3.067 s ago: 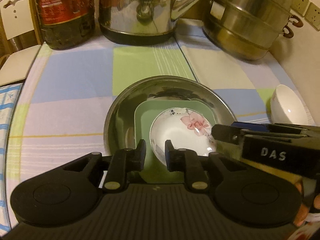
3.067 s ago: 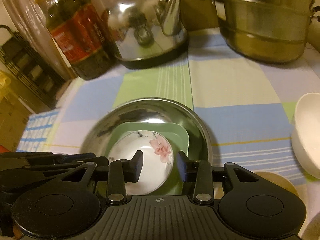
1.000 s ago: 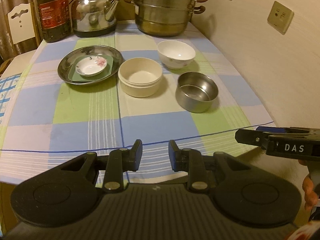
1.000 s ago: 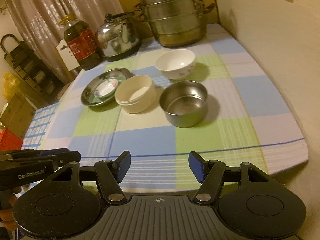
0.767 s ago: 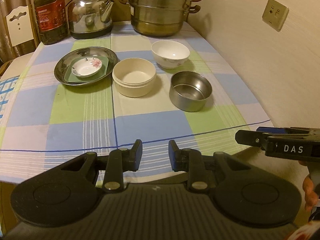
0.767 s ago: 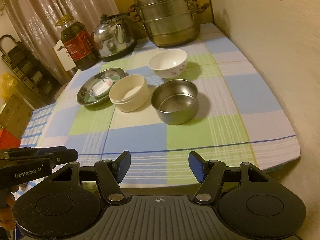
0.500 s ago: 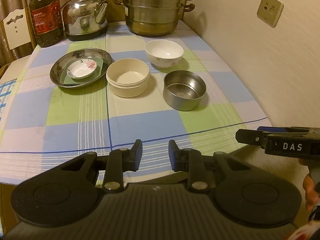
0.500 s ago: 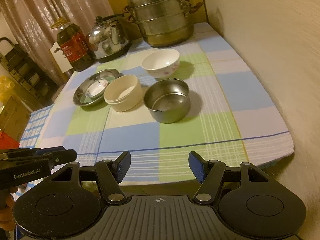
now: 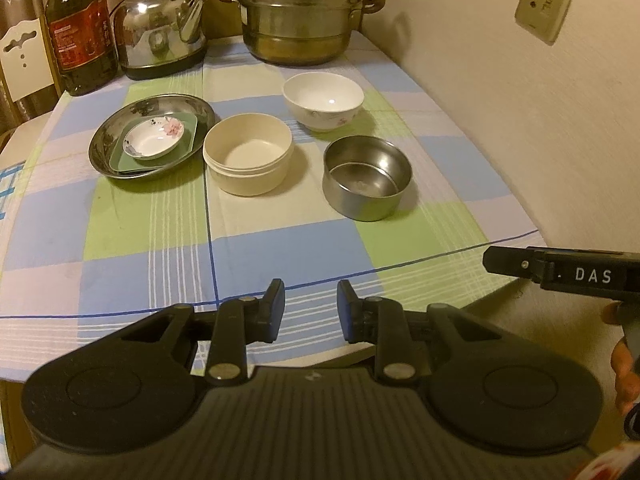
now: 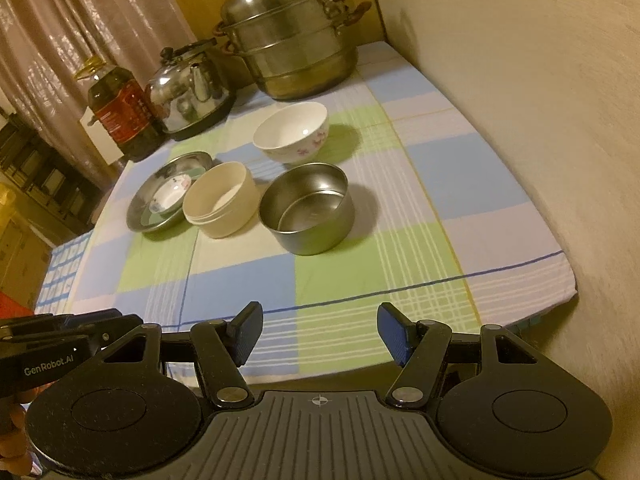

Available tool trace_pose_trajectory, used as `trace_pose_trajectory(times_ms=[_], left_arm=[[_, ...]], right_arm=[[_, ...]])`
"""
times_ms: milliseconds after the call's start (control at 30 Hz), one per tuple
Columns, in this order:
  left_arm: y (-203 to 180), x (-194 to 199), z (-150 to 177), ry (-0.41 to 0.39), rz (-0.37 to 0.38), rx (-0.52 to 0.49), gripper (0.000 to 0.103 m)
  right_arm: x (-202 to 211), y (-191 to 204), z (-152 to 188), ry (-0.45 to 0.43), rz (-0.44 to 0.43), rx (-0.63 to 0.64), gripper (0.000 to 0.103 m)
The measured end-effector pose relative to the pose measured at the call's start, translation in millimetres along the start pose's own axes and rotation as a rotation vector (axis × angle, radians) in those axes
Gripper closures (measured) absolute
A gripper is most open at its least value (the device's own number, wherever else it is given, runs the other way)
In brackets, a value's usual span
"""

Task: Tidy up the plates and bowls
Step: 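Move the open right gripper toward the rim of the large cream bowl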

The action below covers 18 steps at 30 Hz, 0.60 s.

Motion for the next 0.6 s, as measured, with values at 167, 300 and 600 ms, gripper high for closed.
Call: trace_pose_trajectory(times_ms=[167,300,600], left_arm=[[10.7,-16.3,-9.7,0.025,-0.010,0.021,0.078],[24.3,-31.5,-23.4,0.029,-0.014,0.047,0.078],[57.3,-79.2,-59.0,0.029,-0.035,0.098,0.078]], right_arm=[[-14.9,-2.0,-8.0,0.003,0.009,0.001,0.039],[-30.1,-0.8,-19.4,-0.001,0.009,0.008,0.039],[-77.6,10.9,-53.2,-0.008,-0.022,0.051,0.039]])
Point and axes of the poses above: each gripper's, at about its wrist camera, not at the fingertips, and x roughly against the way its jaws point, y to its left, z to its underside, the point moved 3 cm from there along -x, roughly the way its jaws point, and after that the axes turned 11 degrees about -z, right-handed, at the moved point
